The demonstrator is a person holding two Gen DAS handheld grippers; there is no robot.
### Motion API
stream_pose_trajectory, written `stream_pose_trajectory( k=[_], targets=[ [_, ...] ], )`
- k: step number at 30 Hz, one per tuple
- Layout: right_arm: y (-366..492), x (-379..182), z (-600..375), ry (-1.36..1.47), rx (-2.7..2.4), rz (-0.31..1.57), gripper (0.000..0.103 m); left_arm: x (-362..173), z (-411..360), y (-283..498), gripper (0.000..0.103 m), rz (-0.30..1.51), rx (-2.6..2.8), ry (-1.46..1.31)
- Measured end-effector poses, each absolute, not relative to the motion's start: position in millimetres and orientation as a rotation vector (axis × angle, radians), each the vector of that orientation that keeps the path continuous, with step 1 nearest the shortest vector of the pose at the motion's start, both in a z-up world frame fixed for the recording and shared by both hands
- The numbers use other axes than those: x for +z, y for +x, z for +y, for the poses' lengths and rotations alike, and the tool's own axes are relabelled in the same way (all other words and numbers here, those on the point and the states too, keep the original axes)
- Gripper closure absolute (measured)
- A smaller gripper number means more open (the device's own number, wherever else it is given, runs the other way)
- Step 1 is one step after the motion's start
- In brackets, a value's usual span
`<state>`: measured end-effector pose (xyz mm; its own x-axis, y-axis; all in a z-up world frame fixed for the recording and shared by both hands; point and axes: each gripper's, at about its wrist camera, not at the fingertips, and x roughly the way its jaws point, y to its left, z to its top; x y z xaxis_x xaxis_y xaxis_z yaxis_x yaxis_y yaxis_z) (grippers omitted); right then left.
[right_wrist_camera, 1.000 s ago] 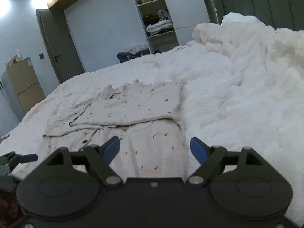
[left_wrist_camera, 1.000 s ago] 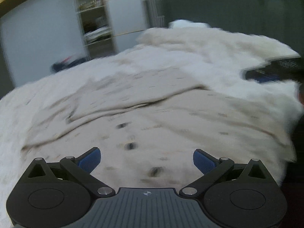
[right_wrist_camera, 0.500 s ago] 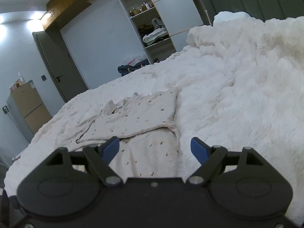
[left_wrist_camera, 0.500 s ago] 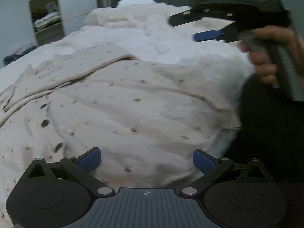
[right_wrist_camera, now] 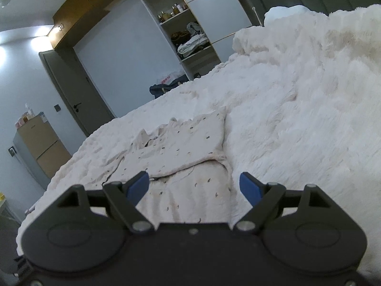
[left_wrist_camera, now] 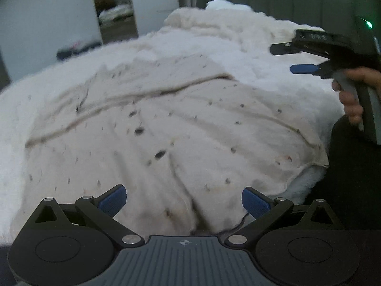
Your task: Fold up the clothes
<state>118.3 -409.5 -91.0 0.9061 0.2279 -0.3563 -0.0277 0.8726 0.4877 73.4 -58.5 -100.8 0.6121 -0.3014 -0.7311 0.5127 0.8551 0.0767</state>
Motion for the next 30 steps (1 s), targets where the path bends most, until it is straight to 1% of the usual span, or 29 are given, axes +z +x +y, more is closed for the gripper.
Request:
stream_pose_trajectory(
  k=[1, 2, 4, 6, 7, 8, 9, 10, 12, 16, 18, 20, 21, 22, 23, 25, 30],
  targets=[
    [118.3, -90.8, -408.6, 0.492, 0.138, 0.419, 0.021, -101.2, -56.7, 73.0, 0.005, 0.794, -0.493, 0.29],
    [118.3, -90.7, -407.8, 0.489, 0.138, 0.419, 0.021, -102.7, -59.0, 71.1, 0.018, 0.798, -0.509, 0.317],
    [118.4, -90.4, -406.3, 0.487, 0.139, 0.422, 0.021, -108.0, -67.5, 67.5, 0.031, 0.808, -0.527, 0.403],
    [117.8, -90.6, -407.3, 0.489, 0.138, 0.422, 0.021, -115.5, -76.0, 67.3, 0.038, 0.82, -0.534, 0.479],
    [117.3, -90.6, -408.2, 0.49, 0.136, 0.422, 0.021, -119.2, -78.3, 68.2, 0.05, 0.826, -0.532, 0.5],
    [116.8, -90.6, -409.2, 0.491, 0.134, 0.421, 0.021, -123.1, -79.2, 70.4, 0.069, 0.838, -0.526, 0.516],
    [116.2, -90.5, -410.2, 0.493, 0.132, 0.42, 0.021, -126.8, -79.9, 74.5, 0.082, 0.858, -0.52, 0.532],
    [114.5, -89.6, -411.4, 0.498, 0.126, 0.419, 0.021, -127.9, -79.3, 77.1, 0.098, 0.871, -0.522, 0.531],
    [112.6, -89.6, -414.2, 0.508, 0.123, 0.415, 0.021, -122.3, -76.9, 77.9, 0.098, 0.879, -0.549, 0.499],
    [110.9, -90.1, -416.8, 0.528, 0.118, 0.409, 0.021, -114.7, -84.2, 63.2, 0.096, 0.856, -0.604, 0.603],
    [111.8, -90.6, -416.8, 0.536, 0.119, 0.41, 0.021, -110.3, -86.3, 53.8, 0.086, 0.856, -0.652, 0.622],
    [112.7, -91.1, -416.7, 0.543, 0.12, 0.411, 0.021, -105.2, -89.9, 45.6, 0.069, 0.835, -0.679, 0.633],
    [113.0, -91.4, -416.9, 0.548, 0.119, 0.41, 0.021, -100.5, -93.7, 39.2, 0.064, 0.803, -0.697, 0.648],
    [113.2, -91.8, -417.2, 0.554, 0.118, 0.409, 0.021, -96.6, -98.8, 34.1, 0.053, 0.758, -0.711, 0.664],
    [113.4, -92.1, -418.6, 0.563, 0.117, 0.406, 0.021, -93.9, -104.4, 29.8, 0.037, 0.71, -0.725, 0.679],
    [112.9, -92.8, -423.5, 0.584, 0.107, 0.399, 0.021, -93.5, -117.5, 23.5, 0.017, 0.628, -0.758, 0.708],
    [101.7, -92.1, -445.7, 0.656, 0.047, 0.339, 0.021, -113.6, -178.2, 18.0, 0.018, 0.491, -0.887, 0.85]
  ],
)
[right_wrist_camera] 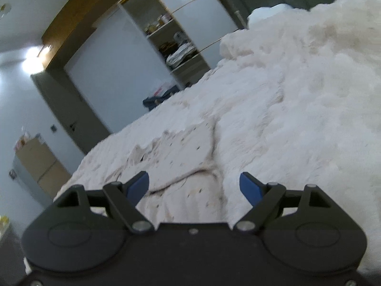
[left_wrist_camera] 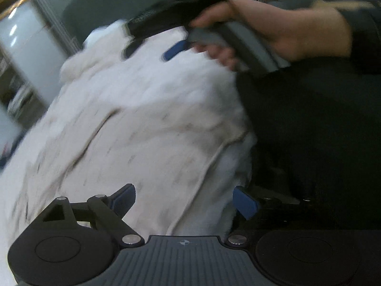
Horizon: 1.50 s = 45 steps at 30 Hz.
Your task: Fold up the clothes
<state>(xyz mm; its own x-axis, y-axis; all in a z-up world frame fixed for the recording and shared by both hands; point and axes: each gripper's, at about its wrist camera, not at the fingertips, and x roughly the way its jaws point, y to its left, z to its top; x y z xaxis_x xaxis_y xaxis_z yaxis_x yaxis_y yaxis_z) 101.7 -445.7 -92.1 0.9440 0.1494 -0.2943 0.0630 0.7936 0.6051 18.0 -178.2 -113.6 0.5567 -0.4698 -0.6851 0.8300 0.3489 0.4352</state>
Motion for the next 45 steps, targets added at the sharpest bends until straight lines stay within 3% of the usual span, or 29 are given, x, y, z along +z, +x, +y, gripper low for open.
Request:
stream_pose_trajectory(
  k=[3, 4, 5, 16, 18, 19, 25, 28, 30, 32, 33, 36, 38, 42, 44, 45],
  targets=[
    [87.8, -91.8, -461.5, 0.691, -0.005, 0.315, 0.021, -121.9, -211.2, 21.9, 0.031, 0.422, -0.965, 0.845],
    [81.7, -90.9, -466.3, 0.697, -0.017, 0.309, 0.021, -127.2, -221.1, 24.8, 0.044, 0.426, -0.983, 0.845],
    [74.6, -90.0, -470.9, 0.703, -0.028, 0.299, 0.021, -133.8, -229.7, 27.1, 0.05, 0.437, -0.992, 0.858],
    [13.8, -93.8, -515.2, 0.73, -0.148, 0.225, 0.021, -192.0, -267.6, 3.2, 0.052, 0.268, -0.96, 1.166],
    [10.7, -96.4, -523.9, 0.755, -0.161, 0.217, 0.021, -187.8, -272.5, 12.7, 0.09, 0.305, -0.951, 1.116],
    [8.7, -98.6, -528.2, 0.77, -0.161, 0.212, 0.021, -184.9, -275.0, 17.4, 0.1, 0.326, -0.949, 1.084],
    [14.5, -102.4, -533.0, 0.755, -0.128, 0.221, 0.02, -165.0, -281.3, 8.4, 0.101, 0.296, -1.03, 0.994],
    [19.3, -101.8, -531.0, 0.765, -0.115, 0.229, 0.02, -159.6, -274.7, 6.4, 0.098, 0.295, -1.023, 0.966],
    [21.7, -102.3, -530.5, 0.767, -0.102, 0.237, 0.02, -150.7, -263.1, 4.7, 0.08, 0.278, -1.0, 0.94],
    [23.1, -101.1, -528.3, 0.76, -0.09, 0.246, 0.02, -141.5, -250.1, 3.2, 0.042, 0.261, -0.975, 0.904],
    [24.8, -101.1, -527.6, 0.755, -0.086, 0.251, 0.02, -133.6, -239.1, 1.3, 0.036, 0.25, -0.956, 0.871],
    [25.8, -98.7, -521.0, 0.736, -0.066, 0.264, 0.02, -111.6, -212.1, 4.5, 0.031, 0.27, -0.907, 0.79],
    [26.6, -97.7, -518.2, 0.724, -0.056, 0.269, 0.02, -95.8, -193.4, 8.5, 0.017, 0.291, -0.857, 0.73],
    [28.4, -93.7, -508.7, 0.684, -0.035, 0.285, 0.02, -63.1, -141.2, 27.5, 0.013, 0.332, -0.732, 0.597],
    [29.2, -90.9, -501.8, 0.657, -0.019, 0.291, 0.02, -50.8, -116.1, 32.9, 0.0, 0.332, -0.669, 0.561],
    [28.1, -88.4, -497.5, 0.637, -0.008, 0.286, 0.02, -42.1, -98.1, 35.5, 0.0, 0.327, -0.62, 0.535]
  ],
)
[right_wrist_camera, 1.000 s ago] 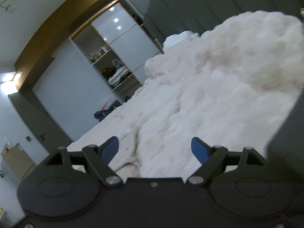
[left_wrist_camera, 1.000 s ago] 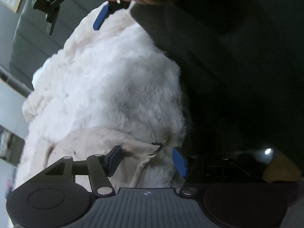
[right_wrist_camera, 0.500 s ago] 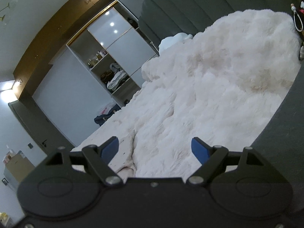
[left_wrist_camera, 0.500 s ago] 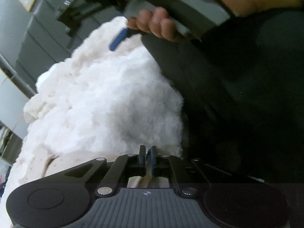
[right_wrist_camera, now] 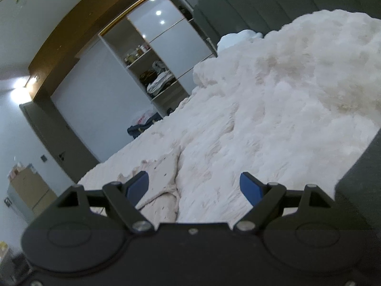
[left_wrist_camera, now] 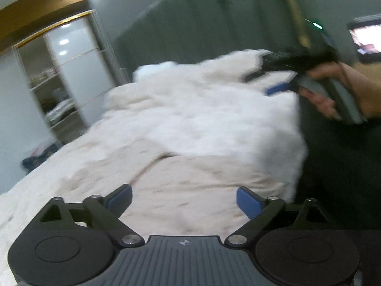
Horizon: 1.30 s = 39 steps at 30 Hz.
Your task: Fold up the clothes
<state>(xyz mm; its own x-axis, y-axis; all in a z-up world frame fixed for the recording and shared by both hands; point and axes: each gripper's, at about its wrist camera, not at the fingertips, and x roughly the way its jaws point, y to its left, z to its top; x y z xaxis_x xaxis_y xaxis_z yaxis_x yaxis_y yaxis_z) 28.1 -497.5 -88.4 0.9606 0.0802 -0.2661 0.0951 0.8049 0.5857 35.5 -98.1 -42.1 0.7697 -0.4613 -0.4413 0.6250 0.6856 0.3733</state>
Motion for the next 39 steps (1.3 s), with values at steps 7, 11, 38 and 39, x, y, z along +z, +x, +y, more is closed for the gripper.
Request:
stream_pose_trajectory(
  k=[7, 11, 38, 39],
  targets=[
    [8.8, -63.2, -460.9, 0.36, 0.019, 0.203, 0.0, -3.7, 29.8, 29.7, 0.0, 0.353, -0.429, 0.44],
    [13.7, -56.9, -461.6, 0.273, 0.18, 0.329, 0.0, -1.8, 96.5, 30.9, 0.0, 0.5, -0.431, 0.416],
    [87.2, -152.7, -455.8, 0.533, 0.561, 0.973, 0.052, -121.6, 218.5, 122.5, 0.058, 0.994, -0.662, -0.243],
    [87.6, -154.2, -456.1, 0.536, 0.562, 0.975, 0.052, -124.5, 216.8, 124.9, 0.058, 1.001, -0.672, -0.252]
  ],
)
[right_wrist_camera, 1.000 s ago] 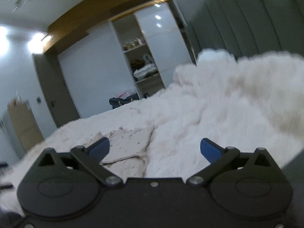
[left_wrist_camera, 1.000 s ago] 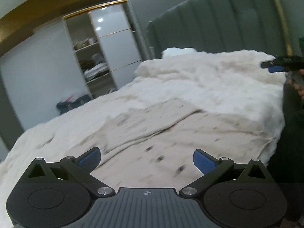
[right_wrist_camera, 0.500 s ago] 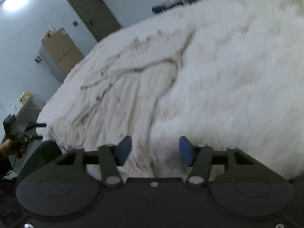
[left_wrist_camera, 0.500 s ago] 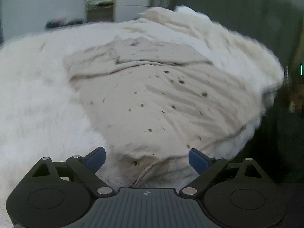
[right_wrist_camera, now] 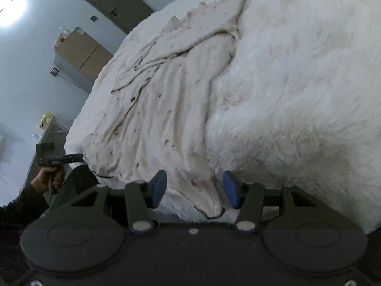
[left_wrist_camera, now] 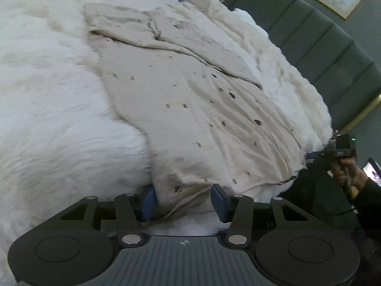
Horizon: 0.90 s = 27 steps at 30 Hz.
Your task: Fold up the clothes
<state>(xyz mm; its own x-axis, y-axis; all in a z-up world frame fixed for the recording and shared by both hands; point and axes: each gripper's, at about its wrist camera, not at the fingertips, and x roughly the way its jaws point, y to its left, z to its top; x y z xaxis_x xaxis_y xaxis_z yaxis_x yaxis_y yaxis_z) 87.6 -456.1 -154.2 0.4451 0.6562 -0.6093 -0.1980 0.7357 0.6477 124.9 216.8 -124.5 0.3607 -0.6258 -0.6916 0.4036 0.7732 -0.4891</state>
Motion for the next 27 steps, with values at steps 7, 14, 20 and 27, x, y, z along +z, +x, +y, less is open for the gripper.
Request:
stream_pose_trajectory(
  k=[7, 14, 20, 27],
  targets=[
    [98.4, -164.6, -451.6, 0.596, 0.575, 0.979, 0.079, -136.8, 223.0, 135.7, 0.058, 1.039, -0.687, -0.338],
    [94.7, -167.2, -450.4, 0.619, 0.604, 0.975, 0.094, -130.8, 205.3, 127.2, 0.04, 1.018, -0.689, -0.229],
    [97.7, -165.8, -446.5, 0.596, 0.594, 0.985, 0.072, -131.5, 203.4, 131.6, 0.032, 1.039, -0.714, -0.242],
    [95.1, -169.5, -453.6, 0.635, 0.585, 0.969, 0.071, -126.4, 212.1, 131.0, 0.032, 1.045, -0.693, -0.252]
  ],
)
